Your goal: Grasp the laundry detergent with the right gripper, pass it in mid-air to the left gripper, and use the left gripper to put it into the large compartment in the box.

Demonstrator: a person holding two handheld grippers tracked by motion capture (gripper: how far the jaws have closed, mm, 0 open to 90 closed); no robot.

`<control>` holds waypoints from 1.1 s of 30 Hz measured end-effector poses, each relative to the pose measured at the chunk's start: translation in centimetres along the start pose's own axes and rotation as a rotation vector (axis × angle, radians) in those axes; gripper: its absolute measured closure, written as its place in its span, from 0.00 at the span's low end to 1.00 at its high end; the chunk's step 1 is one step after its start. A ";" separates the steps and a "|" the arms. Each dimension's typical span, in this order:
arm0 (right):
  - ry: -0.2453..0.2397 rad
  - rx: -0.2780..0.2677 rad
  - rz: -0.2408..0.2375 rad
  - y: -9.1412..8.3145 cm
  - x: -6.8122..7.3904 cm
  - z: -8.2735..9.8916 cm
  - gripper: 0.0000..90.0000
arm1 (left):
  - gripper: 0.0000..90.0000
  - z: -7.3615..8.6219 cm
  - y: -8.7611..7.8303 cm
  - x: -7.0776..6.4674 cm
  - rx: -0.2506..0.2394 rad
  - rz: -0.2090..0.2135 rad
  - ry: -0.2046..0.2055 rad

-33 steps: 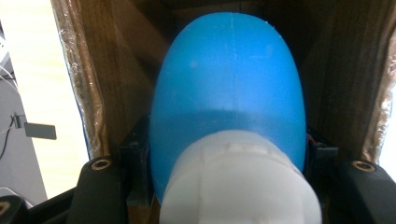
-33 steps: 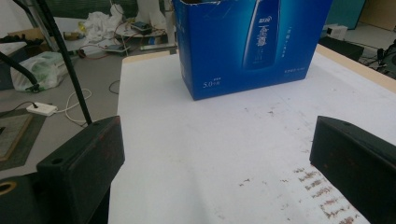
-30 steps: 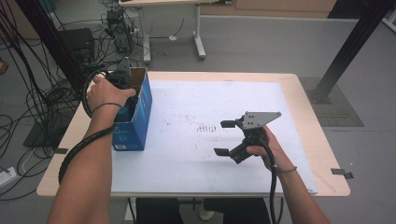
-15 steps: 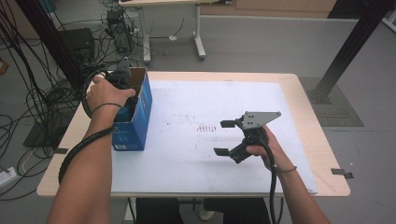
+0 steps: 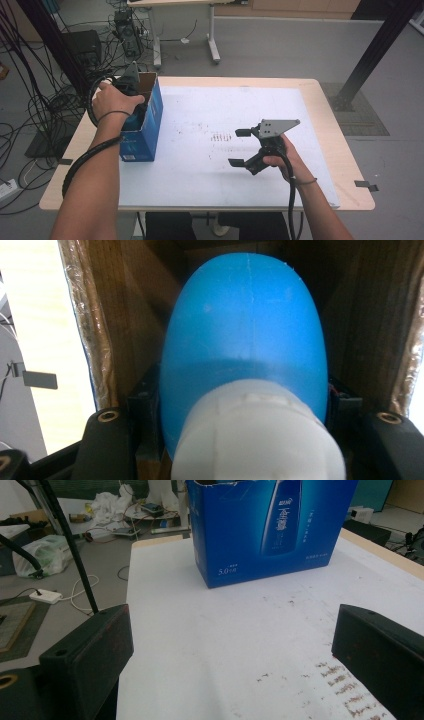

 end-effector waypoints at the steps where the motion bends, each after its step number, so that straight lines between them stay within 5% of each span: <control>1: -0.001 -0.001 0.001 0.0 0.0 0.0 0.04 | 0.42 0.0 0.0 0.0 -0.001 -0.001 -0.001; 33: 0.000 0.000 -0.002 -0.1 0.1 0.0 0.03 | 0.42 0.1 0.0 -0.2 -0.002 -0.004 -0.002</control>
Point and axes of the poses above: each handheld gripper's, and its own axes: y roughly forward along the jaws, z roughly out of its underside, x roughly to its left, the point moved 1 cm from there along y, roughly forward along the jaws, and after that the axes turned 4 degrees about x, right-handed, at the moved point
